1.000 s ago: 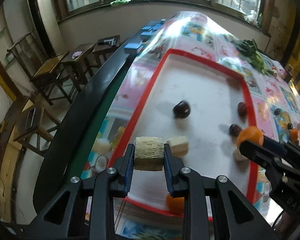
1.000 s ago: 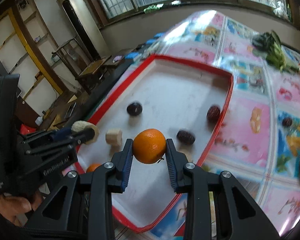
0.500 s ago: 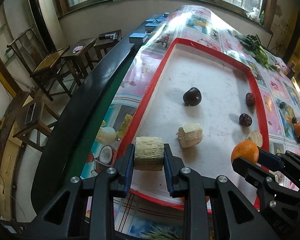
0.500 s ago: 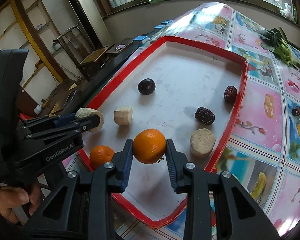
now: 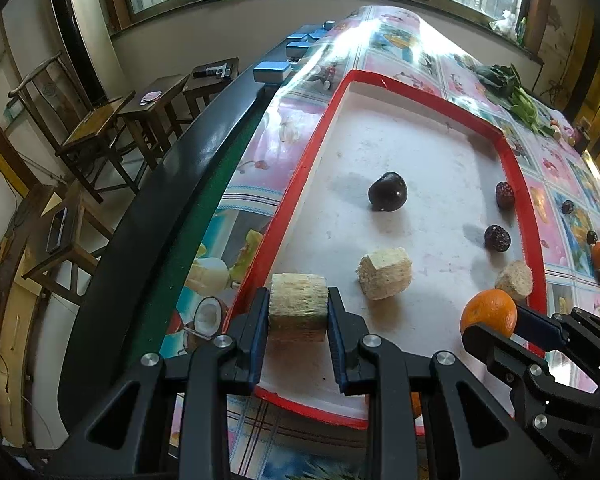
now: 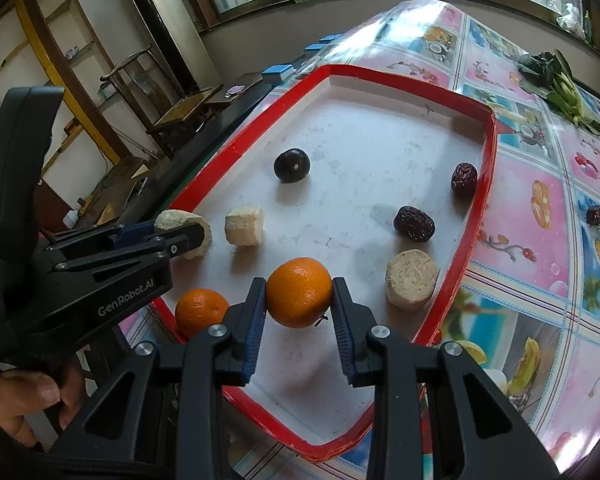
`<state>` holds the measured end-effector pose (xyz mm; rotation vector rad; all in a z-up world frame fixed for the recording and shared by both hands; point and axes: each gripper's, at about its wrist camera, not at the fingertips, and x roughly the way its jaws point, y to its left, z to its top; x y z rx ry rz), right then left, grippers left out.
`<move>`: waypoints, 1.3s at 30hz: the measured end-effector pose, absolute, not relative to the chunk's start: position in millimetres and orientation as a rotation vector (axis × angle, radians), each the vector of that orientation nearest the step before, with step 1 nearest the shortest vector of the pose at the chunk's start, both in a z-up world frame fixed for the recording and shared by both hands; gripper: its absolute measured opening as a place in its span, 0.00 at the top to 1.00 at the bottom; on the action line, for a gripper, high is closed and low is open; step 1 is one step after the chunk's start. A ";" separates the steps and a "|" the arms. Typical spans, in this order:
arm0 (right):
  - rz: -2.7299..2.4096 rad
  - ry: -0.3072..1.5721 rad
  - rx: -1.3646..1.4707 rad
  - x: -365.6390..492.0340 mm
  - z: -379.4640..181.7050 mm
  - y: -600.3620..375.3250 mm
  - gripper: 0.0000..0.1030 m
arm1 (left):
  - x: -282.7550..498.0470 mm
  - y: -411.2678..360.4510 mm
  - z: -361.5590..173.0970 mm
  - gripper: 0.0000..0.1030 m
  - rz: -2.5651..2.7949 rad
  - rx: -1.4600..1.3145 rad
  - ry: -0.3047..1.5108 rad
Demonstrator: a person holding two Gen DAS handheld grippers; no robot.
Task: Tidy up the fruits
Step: 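Carry the rice cake with the left gripper over the tray while the right gripper carries the orange, then open the left gripper to drop the rice cake while the right gripper drops the orange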
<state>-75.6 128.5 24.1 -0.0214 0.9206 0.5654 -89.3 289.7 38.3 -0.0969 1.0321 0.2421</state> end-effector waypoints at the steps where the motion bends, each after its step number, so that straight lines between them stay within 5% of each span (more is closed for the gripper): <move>1: 0.565 0.922 -0.022 -75.5 23.5 128.7 0.67 | -89.0 290.5 37.8 0.74 0.243 -0.098 1.032; 24: 0.533 0.927 -0.036 -78.0 17.4 130.6 0.63 | -89.1 289.2 34.5 0.71 0.265 -0.091 1.041; 33: 0.542 0.889 -0.011 -84.3 36.1 124.0 0.58 | -93.2 280.9 52.1 0.53 0.261 -0.068 0.995; 39: 0.520 0.839 0.006 -90.9 53.0 107.0 0.58 | -91.9 272.4 64.6 0.50 0.258 -0.065 0.960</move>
